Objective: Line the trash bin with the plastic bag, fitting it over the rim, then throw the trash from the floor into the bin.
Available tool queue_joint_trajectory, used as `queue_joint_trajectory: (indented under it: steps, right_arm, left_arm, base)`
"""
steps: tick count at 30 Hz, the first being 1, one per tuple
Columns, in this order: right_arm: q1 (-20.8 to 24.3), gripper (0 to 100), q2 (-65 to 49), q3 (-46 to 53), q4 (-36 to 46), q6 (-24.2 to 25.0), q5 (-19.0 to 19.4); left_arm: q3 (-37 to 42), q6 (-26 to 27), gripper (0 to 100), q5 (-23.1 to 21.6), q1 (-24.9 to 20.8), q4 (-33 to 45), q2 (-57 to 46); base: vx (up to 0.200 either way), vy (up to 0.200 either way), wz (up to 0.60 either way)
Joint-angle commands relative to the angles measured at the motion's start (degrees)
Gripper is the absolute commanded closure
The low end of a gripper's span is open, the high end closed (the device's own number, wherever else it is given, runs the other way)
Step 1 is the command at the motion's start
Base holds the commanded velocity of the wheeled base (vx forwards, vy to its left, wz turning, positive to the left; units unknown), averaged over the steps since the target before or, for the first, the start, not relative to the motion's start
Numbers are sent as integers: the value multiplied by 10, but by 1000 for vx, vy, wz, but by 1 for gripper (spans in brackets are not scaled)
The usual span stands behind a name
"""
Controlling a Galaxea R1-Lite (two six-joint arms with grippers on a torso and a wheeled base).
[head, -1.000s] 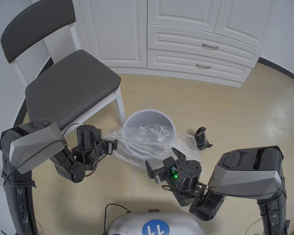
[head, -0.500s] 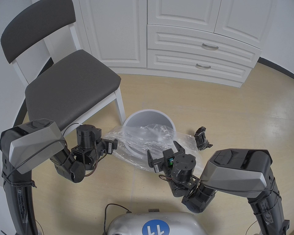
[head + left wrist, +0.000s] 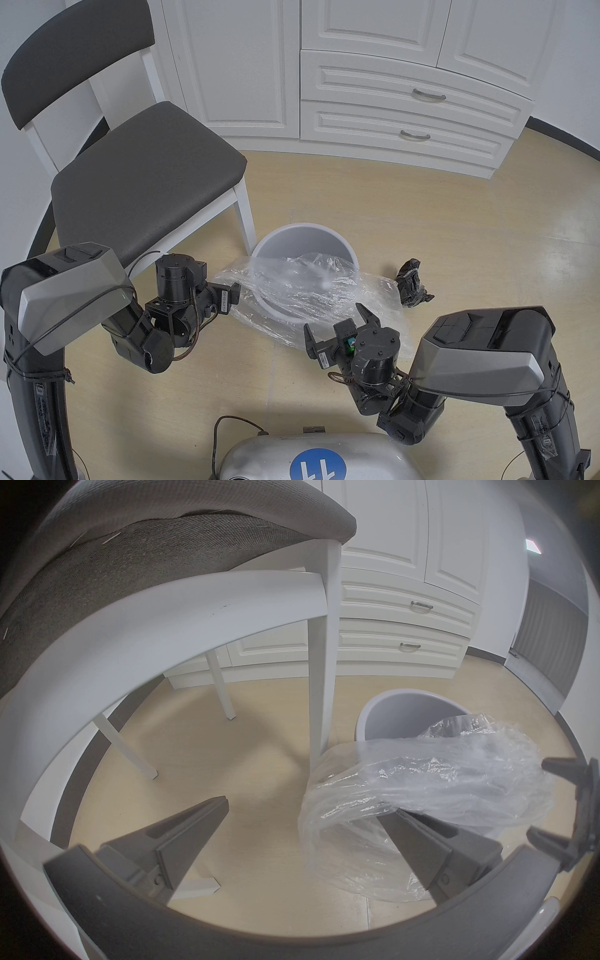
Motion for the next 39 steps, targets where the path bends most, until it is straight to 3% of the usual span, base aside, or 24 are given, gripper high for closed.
queue_joint_trajectory:
  steps: [1, 22, 23, 39]
  right_arm:
    - [14, 0, -13, 35, -10, -3, 3]
    - [-13, 0, 24, -44, -10, -4, -2]
    - [-13, 100, 20, -45, -10, -3, -2]
    - [-17, 100, -34, -65, -10, 7, -1]
  left_arm:
    - [0, 1, 0, 0, -2, 0, 1]
    - [0, 4, 0, 1, -3, 0, 2]
    - [0, 4, 0, 1, -3, 0, 2]
    - [8, 4, 0, 0, -3, -2, -2]
  base:
    - [0, 0, 0]
    - [0, 0, 0]
    - [0, 0, 0]
    - [0, 0, 0]
